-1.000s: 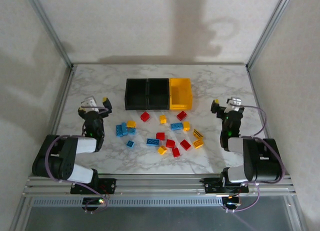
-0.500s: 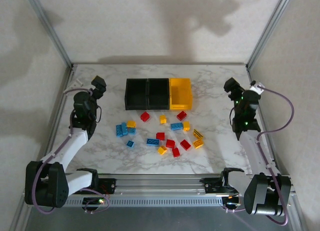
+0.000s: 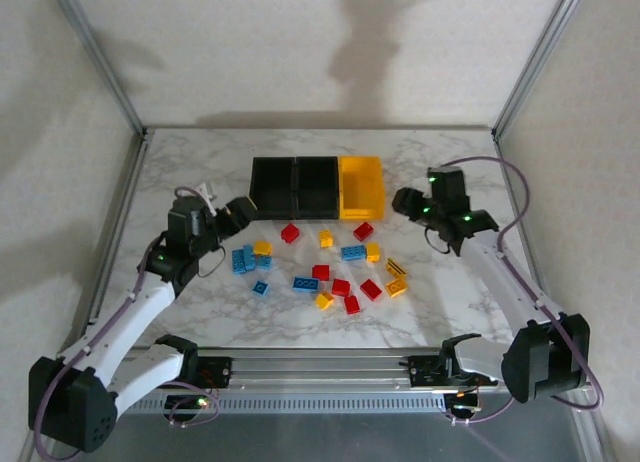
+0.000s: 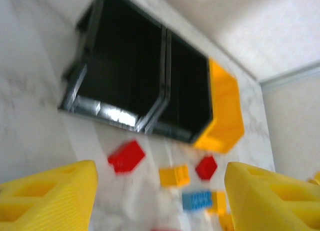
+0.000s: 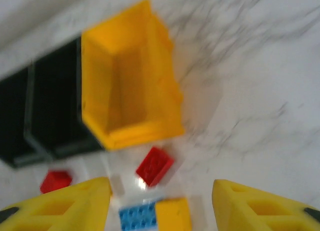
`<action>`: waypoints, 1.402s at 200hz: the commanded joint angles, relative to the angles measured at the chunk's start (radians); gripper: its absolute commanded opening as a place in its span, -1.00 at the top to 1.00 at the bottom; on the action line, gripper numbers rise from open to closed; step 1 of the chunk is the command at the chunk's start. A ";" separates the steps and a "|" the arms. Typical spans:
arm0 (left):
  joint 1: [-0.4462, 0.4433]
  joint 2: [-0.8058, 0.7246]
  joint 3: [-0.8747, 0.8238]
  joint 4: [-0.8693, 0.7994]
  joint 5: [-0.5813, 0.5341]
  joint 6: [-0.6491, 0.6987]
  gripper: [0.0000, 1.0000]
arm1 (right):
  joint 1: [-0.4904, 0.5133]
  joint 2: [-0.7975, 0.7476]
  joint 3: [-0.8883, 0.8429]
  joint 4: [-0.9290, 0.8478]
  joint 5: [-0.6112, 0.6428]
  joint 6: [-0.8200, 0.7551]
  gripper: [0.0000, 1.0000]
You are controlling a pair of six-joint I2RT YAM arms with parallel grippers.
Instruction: Sort the legos into containers by color
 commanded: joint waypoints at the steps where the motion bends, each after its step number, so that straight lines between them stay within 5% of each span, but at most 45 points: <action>1: -0.047 -0.064 -0.072 -0.107 0.050 -0.061 -0.36 | 0.109 0.035 0.016 -0.055 0.030 0.028 -0.21; 73: -0.089 -0.212 -0.204 -0.108 0.063 -0.152 -0.53 | 0.407 0.402 0.182 -0.034 0.161 0.077 -0.21; 154: -0.095 -0.182 -0.219 -0.090 0.055 -0.150 -0.60 | 0.450 0.701 0.400 -0.055 0.207 0.035 -0.27; 184: -0.096 -0.168 -0.224 -0.078 0.054 -0.161 -0.60 | 0.449 0.751 0.438 -0.063 0.213 0.012 -0.12; 231: -0.096 -0.169 -0.224 -0.073 0.045 -0.173 -0.59 | 0.451 0.709 0.421 -0.063 0.201 -0.005 0.43; 280: -0.128 -0.122 -0.179 -0.041 0.044 -0.173 -0.58 | 0.435 0.569 0.430 -0.132 0.223 -0.026 0.46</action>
